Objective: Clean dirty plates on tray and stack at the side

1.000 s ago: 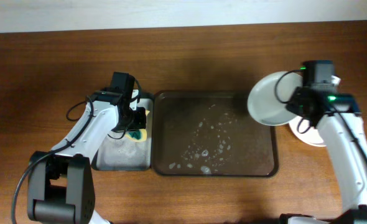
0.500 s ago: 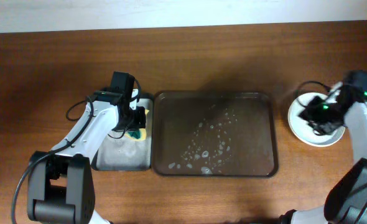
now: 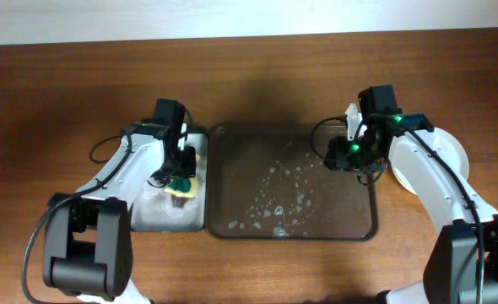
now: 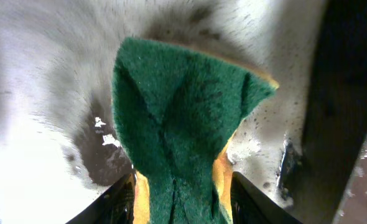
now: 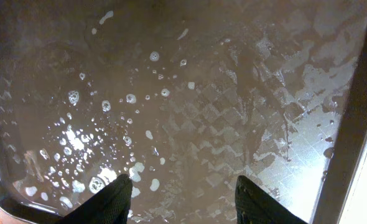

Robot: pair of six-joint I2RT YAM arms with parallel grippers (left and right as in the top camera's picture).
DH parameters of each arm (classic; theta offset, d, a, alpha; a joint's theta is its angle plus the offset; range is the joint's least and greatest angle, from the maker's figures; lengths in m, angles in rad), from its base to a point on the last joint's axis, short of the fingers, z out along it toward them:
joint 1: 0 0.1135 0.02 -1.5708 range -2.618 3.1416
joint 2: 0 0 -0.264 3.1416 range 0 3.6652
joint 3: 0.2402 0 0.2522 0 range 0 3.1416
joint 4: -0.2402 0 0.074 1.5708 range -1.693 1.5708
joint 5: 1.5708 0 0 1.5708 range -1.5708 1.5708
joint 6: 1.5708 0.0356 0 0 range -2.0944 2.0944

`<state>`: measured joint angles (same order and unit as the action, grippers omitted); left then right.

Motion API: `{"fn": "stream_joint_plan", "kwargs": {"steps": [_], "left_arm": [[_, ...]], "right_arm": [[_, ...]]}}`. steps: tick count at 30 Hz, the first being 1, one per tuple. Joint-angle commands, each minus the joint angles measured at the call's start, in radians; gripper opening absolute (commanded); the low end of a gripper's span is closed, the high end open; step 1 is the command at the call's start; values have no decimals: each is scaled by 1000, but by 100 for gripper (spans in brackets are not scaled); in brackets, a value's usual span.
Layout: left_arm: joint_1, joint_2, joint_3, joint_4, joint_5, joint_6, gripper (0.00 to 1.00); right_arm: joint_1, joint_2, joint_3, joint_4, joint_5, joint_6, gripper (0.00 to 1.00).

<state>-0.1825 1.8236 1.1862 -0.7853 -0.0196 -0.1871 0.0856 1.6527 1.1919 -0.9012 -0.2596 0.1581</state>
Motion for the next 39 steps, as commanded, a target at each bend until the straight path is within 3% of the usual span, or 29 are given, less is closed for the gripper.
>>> {"fn": "stream_joint_plan", "kwargs": {"steps": [1,3,4,5,7,10,13,16,17,18,20,30,34,39], "left_arm": [[33,-93,80,-21,-10,-62,51],[60,-161,81,-77,22,-82,66],[64,-171,81,-137,31,-95,72],[64,-171,81,-212,32,-121,82],[64,-171,80,-397,32,-161,82],[64,-213,66,-488,36,-160,82],[63,-406,3,-457,35,-153,82],[63,-734,-138,-344,23,-148,82],[63,-853,-187,-311,0,-149,88],[63,-922,-214,-301,-18,-150,100],[63,-1042,-254,-303,-30,-150,100],[63,-1097,-254,-304,-29,-150,99],[63,-1097,-254,-304,-29,-150,100],[63,-1097,-254,-304,-29,-150,100]], "right_arm": [[29,3,2,-24,9,-32,64],[39,3,2,-78,10,-50,80],[39,3,2,-106,10,-50,99],[39,3,2,-134,10,-50,99],[39,0,2,-219,11,-50,99],[39,-38,0,-292,72,-50,99],[39,-252,-59,-248,86,-49,99],[39,-629,-184,-143,150,-46,99],[39,-753,-212,-134,177,-46,99],[39,-819,-222,-137,187,-47,99],[39,-933,-223,-162,186,-46,99],[39,-964,-224,-162,186,-46,99],[37,-1107,-232,-139,228,-54,99],[-4,-1430,-516,200,244,-53,99]]}}
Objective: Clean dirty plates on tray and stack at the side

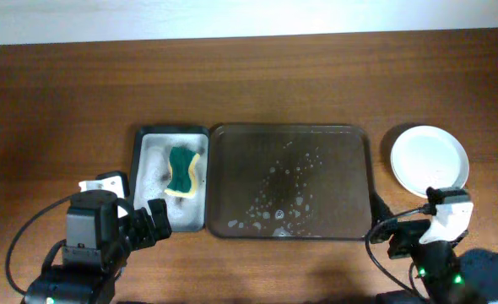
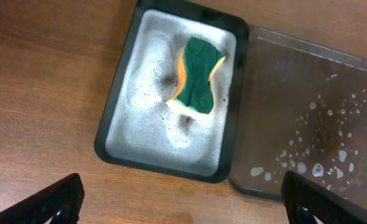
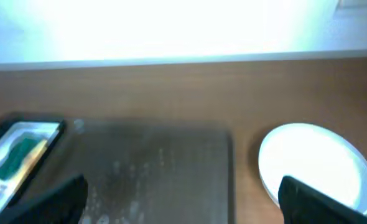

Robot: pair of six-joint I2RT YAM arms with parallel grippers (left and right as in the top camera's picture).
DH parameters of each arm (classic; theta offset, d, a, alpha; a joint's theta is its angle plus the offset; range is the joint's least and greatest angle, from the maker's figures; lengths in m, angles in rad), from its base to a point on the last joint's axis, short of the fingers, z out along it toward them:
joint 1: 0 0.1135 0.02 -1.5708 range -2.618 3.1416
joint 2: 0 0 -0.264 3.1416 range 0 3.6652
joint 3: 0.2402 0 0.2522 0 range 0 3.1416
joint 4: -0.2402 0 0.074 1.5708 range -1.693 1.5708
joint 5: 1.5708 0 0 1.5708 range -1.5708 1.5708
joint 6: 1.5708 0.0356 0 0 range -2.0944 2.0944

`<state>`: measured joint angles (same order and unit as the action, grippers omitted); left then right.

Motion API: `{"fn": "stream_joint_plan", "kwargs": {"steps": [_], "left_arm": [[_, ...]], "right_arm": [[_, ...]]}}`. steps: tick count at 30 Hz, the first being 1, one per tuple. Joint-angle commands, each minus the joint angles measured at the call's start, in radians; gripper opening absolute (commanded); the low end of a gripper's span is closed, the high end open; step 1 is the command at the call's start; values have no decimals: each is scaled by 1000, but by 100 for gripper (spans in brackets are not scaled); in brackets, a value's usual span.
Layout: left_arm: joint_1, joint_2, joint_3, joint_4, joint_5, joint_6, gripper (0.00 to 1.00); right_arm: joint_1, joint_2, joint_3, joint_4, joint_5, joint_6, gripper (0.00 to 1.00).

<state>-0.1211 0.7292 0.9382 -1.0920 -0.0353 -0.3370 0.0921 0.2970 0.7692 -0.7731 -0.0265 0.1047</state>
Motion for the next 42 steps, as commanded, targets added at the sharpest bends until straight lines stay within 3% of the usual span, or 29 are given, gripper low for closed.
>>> {"fn": "stream_joint_plan", "kwargs": {"steps": [1,5,10,15,37,39,42], "left_arm": [[2,-2,-6,3,-14,0,99],[2,-2,-6,2,-14,0,100],[2,-2,-6,2,-14,0,99],[2,-2,-6,0,-14,0,99],[0,-28,-6,0,-14,0,99],[5,-58,-10,-15,-76,9,99],[81,-218,-172,167,-66,104,100]], "right_arm": [[-10,-146,-203,206,0,0,99],[-10,-294,-479,556,-14,0,99],[-30,-294,-739,898,-14,-5,99],[-28,-294,-764,694,-16,-140,99],[-27,-294,-764,697,-14,-172,99],[-27,-294,-764,697,-14,-172,99],[-27,-294,-764,697,-14,-172,99]]}}
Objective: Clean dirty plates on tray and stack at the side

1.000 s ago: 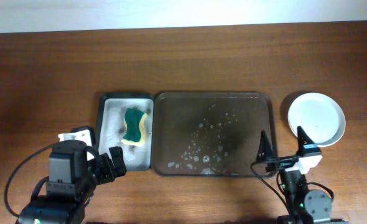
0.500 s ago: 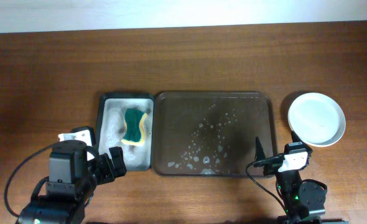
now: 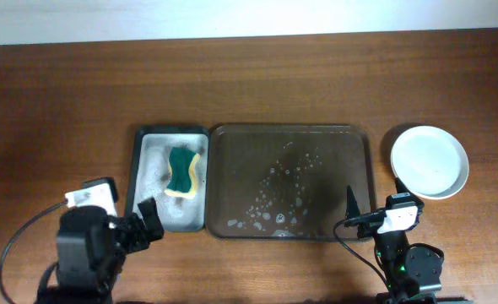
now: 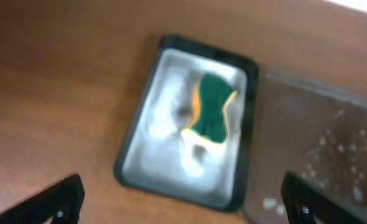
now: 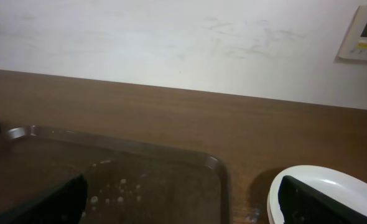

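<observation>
The brown wet tray (image 3: 291, 181) lies mid-table with soap bubbles on it and no plate on it. One clean white plate (image 3: 429, 161) rests on the table to its right, also seen in the right wrist view as the plate (image 5: 326, 193). A green-and-yellow sponge (image 3: 181, 171) lies in the small soapy tray (image 3: 152, 152) to the left. My left gripper (image 3: 135, 228) hangs open at the front edge, below the soapy tray. My right gripper (image 3: 363, 218) hangs open near the brown tray's front right corner. Neither holds anything.
Bare wooden table (image 3: 257, 84) runs behind and around the trays. A white wall (image 5: 171, 43) with a small wall panel (image 5: 361, 31) stands at the far side.
Both arms stay pulled back at the front edge with the jaws wide. The right gripper has shifted a little left toward the tray's corner, and the left wrist view has tilted slightly. Sponge and plate have not moved.
First my left gripper was shut on the sponge in the soapy tray and my right gripper was open over the brown tray's right side. Then both arms were back at the front edge, with the sponge lying loose in its tray. They remain there.
</observation>
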Robot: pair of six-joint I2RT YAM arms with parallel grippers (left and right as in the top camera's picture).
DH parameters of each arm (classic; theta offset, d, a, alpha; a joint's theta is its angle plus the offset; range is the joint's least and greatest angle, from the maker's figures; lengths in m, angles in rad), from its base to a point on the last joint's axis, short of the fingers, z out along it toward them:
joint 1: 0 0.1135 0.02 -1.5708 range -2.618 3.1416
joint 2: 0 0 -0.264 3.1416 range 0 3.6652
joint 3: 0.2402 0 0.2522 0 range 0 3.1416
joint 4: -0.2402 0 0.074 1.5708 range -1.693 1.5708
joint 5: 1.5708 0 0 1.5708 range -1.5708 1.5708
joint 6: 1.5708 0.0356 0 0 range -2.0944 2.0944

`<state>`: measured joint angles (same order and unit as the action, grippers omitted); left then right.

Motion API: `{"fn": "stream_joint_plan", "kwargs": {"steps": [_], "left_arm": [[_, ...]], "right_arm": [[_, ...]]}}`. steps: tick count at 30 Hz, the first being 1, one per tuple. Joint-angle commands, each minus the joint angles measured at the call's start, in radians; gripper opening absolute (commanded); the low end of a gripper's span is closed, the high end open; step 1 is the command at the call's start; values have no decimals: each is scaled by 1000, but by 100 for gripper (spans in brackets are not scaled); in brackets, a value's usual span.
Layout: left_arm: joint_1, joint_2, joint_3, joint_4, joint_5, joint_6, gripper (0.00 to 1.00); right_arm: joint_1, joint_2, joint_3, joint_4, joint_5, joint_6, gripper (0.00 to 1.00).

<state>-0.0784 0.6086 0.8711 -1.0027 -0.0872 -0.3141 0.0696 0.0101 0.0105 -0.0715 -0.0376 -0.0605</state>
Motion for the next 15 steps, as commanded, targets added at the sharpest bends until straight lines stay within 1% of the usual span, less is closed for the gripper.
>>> {"fn": "stream_joint_plan", "kwargs": {"steps": [1,3,5,6,7,9,10,11,13,15], "left_arm": [[58,-194,-211,186,-2,107,99],[75,-299,-327,294,5,108,99],[89,-438,-514,539,85,211,99],[99,-501,-616,718,131,261,99],[101,-579,-748,959,136,314,99],[102,-604,-825,1107,134,358,99],[102,-604,-859,1142,133,361,99],[102,-604,-863,1089,132,360,99],[102,-604,-863,936,133,360,99],[102,-604,-863,925,129,360,99]], "right_arm": [[-5,-7,-5,-5,-3,-7,99],[-5,-7,-5,-5,-3,-6,99],[-5,-7,-5,-5,-3,-6,99],[-5,-7,-5,-5,-3,-7,99],[-5,-7,-5,-5,-3,-6,99],[-5,-7,-5,-5,-3,-7,99],[-5,-7,-5,-5,-3,-6,99],[-5,-7,-5,-5,-3,-7,99],[-5,-7,-5,-5,-3,-7,99],[-5,-7,-5,-5,-3,-7,99]]}}
